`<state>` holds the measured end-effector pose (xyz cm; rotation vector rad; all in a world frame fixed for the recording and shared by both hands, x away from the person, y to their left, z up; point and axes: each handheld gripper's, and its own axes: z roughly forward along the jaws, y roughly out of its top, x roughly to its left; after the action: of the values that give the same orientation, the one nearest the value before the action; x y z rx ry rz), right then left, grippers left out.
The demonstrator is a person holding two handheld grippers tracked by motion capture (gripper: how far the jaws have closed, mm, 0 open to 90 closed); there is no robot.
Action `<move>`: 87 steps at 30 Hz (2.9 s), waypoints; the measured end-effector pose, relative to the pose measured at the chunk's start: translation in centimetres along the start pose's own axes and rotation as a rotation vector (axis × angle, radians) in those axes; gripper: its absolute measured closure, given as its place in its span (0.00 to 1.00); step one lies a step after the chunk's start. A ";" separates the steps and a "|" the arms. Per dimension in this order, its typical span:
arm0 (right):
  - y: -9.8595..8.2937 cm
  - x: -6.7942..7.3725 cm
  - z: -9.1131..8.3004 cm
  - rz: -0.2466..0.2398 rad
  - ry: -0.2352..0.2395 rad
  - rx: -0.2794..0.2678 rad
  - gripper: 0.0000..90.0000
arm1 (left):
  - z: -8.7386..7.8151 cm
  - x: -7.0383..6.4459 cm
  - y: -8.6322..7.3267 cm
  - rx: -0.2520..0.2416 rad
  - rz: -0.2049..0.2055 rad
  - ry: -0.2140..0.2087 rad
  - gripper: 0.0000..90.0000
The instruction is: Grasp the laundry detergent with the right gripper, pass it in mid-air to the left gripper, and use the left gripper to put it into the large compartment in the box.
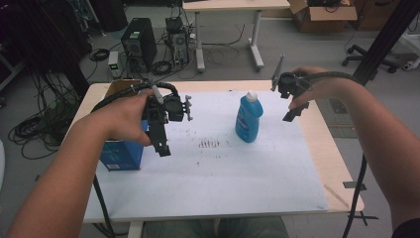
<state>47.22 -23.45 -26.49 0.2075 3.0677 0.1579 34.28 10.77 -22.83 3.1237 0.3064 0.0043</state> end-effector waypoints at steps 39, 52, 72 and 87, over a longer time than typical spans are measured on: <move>-1.1 3.3 5.5 0.161 -0.003 -0.195 0.05 | 2.0 -1.5 -0.3 0.015 0.028 -0.005 0.00; -1.0 4.0 6.9 0.238 -0.036 -0.281 0.05 | 2.2 -1.7 -0.5 0.016 0.028 -0.005 0.00; -1.1 4.2 10.1 0.427 -0.117 -0.479 0.04 | 2.6 -1.9 -0.9 0.011 0.032 0.000 0.00; -0.6 4.4 12.1 0.502 -0.142 -0.580 0.04 | 3.2 -2.0 -1.2 0.012 0.040 -0.012 0.00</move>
<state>43.64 -22.23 -38.78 0.8867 2.6182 0.9793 32.08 11.58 -25.99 3.1399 0.2444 -0.0160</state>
